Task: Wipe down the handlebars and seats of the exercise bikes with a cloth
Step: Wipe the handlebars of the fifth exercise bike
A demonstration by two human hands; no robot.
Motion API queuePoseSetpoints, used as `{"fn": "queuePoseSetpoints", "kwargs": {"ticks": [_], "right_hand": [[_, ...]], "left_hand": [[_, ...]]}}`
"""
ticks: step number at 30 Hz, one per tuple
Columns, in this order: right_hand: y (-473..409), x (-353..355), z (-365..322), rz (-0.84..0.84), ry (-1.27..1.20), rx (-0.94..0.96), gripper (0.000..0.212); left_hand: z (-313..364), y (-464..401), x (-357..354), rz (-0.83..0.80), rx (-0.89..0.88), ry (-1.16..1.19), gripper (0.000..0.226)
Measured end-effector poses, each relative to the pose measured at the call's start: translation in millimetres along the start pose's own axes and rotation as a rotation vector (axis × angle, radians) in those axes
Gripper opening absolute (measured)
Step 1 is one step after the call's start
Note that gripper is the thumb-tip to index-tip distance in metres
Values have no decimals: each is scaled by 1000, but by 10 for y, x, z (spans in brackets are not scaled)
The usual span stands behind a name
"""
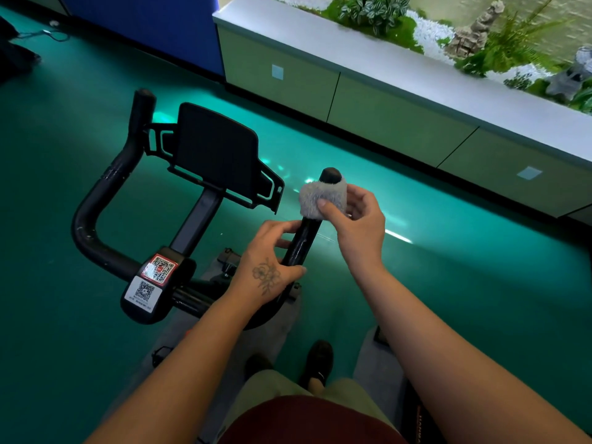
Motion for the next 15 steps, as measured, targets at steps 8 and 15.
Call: {"fn": "queuePoseSetpoints", "kwargs": {"ticks": [8, 15], "right_hand": [[-209, -64, -186, -114, 46, 54, 42], [-132, 83, -42, -194, 73, 28, 41]], "left_hand": [[16, 8, 16, 10, -16, -7, 78], [-2, -13, 12, 9, -16, -34, 77]]}}
Point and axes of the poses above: each hand's wrist, its own y-axis away from the middle knuckle, its own x-axis out of the back of the hand, z = x × y, the point moved 9 cm from there along -y, towards the middle knuckle, and after that the axes turned 14 degrees about -y, right-handed, at the moved point
